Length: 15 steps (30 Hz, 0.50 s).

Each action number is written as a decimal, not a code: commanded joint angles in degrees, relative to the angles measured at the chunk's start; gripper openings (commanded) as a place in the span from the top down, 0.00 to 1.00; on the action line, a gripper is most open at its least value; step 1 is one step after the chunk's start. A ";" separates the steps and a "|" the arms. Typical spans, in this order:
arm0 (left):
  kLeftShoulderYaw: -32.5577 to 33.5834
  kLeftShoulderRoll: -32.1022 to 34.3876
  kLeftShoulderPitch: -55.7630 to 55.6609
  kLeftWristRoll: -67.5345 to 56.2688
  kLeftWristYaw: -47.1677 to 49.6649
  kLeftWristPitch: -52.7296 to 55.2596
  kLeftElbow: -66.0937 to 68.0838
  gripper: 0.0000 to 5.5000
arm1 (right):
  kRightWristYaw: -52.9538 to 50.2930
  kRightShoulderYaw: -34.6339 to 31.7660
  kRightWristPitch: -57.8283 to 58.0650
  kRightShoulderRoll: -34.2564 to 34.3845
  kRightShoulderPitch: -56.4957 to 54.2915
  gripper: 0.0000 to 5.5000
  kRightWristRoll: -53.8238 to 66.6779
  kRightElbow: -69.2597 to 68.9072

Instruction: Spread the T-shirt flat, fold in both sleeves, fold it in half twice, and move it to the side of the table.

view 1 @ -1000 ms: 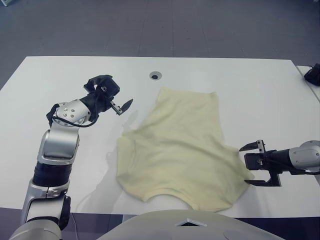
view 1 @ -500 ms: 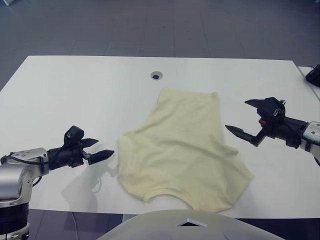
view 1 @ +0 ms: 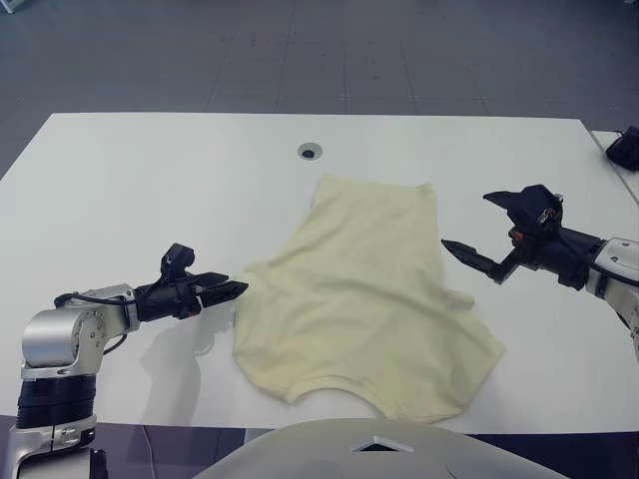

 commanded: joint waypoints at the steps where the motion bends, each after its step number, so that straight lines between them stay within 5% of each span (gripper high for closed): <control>1: -2.21 -0.25 -0.29 1.05 1.74 -0.24 3.09 0.48 | -0.18 0.61 -0.57 -0.20 -1.60 0.02 0.09 0.92; 15: -3.27 -0.86 -2.55 -1.86 3.54 0.14 3.57 0.92 | -0.62 2.69 -1.76 -0.06 -3.08 0.02 -0.34 2.57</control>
